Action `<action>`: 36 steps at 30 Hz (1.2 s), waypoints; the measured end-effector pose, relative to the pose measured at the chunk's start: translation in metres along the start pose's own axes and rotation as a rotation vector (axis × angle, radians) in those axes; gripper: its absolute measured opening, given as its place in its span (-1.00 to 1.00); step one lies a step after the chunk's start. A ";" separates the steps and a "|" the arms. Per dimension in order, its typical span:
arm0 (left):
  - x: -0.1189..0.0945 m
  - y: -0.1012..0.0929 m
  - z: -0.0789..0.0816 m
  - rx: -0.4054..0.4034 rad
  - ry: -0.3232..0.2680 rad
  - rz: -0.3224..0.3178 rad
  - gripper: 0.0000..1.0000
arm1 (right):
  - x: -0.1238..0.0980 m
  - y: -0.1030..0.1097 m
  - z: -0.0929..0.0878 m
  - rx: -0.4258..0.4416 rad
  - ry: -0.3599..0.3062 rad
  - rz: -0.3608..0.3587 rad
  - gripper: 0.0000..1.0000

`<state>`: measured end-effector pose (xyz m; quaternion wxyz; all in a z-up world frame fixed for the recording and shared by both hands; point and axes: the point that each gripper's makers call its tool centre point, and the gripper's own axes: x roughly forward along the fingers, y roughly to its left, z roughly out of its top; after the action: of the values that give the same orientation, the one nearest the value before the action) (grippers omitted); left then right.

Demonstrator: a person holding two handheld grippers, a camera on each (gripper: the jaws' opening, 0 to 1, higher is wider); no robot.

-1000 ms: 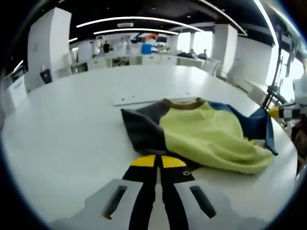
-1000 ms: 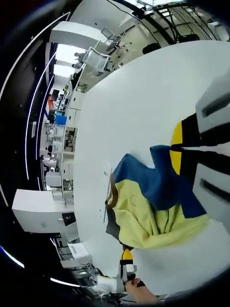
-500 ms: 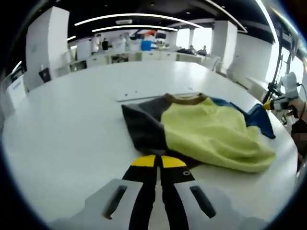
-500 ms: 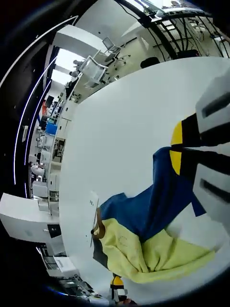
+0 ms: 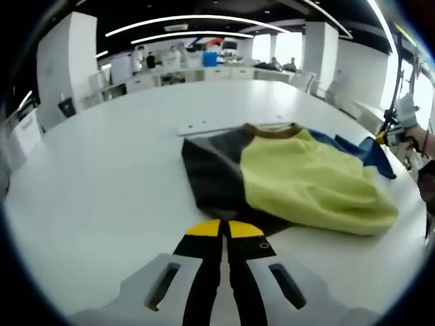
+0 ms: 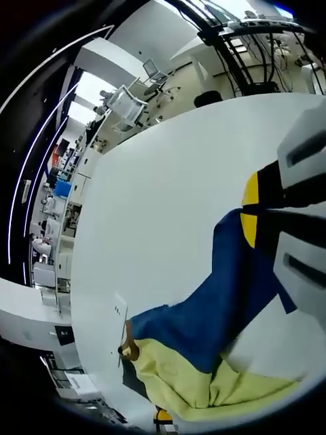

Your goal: Fold the garment on the visible template until the final outline fits inside the template.

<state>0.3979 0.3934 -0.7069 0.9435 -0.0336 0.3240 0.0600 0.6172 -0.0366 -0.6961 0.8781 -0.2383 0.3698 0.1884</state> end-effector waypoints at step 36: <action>-0.011 0.061 -0.009 0.023 0.045 0.092 -1.00 | 0.016 -0.036 -0.007 -0.018 0.083 -0.041 -1.00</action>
<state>0.3753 0.4516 -0.7090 0.9326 -0.0090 0.3469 0.0990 0.6418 -0.0671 -0.7019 0.8635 -0.2615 0.3991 0.1635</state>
